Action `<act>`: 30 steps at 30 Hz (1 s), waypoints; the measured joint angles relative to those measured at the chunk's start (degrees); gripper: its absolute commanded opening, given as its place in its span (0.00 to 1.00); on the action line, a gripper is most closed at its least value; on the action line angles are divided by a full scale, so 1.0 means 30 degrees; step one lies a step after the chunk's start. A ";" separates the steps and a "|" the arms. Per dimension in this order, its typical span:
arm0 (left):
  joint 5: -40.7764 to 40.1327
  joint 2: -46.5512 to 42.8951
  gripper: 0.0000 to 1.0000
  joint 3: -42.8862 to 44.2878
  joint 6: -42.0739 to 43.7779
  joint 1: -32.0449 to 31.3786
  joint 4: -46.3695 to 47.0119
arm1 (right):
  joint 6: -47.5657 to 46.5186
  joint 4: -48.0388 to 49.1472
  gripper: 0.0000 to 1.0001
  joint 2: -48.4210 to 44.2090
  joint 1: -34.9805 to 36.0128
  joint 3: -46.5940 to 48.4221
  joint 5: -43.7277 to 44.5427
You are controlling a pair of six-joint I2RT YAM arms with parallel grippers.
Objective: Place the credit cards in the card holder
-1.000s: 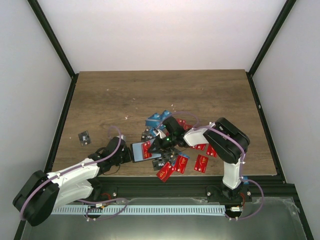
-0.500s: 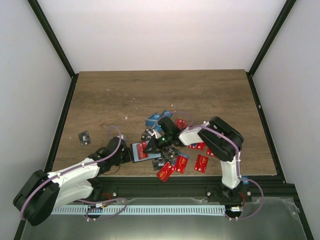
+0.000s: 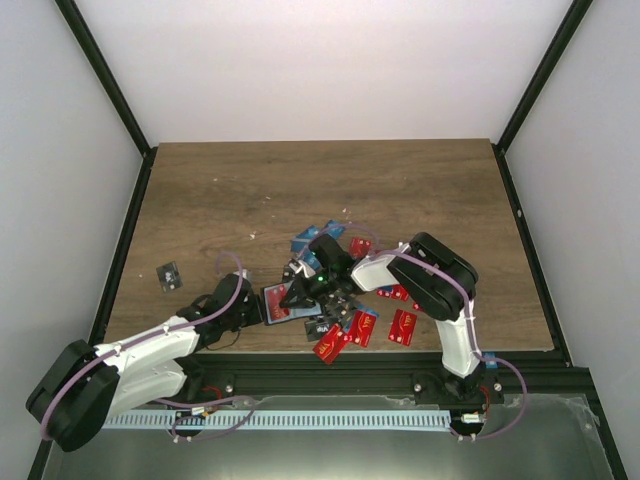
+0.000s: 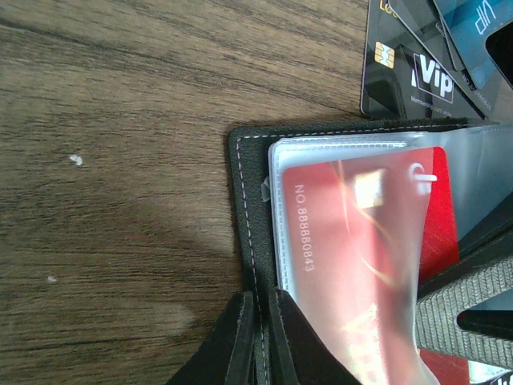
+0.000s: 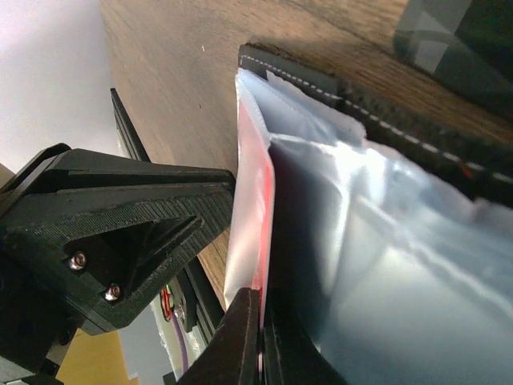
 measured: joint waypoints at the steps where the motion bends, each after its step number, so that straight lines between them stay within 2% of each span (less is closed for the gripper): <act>1: 0.0000 0.0000 0.08 0.0000 0.0000 0.0000 0.0000 | 0.0007 0.0000 0.01 0.0058 0.0029 0.0073 -0.0036; 11: 0.0000 -0.0029 0.08 -0.0029 0.0007 0.0000 0.0015 | 0.0029 -0.0678 0.20 0.0036 0.0189 0.0211 0.0372; 30: 0.0007 -0.0488 0.06 -0.0168 0.0000 0.0000 -0.0146 | -0.1209 -0.4728 0.54 -0.2040 0.0495 0.0612 0.2841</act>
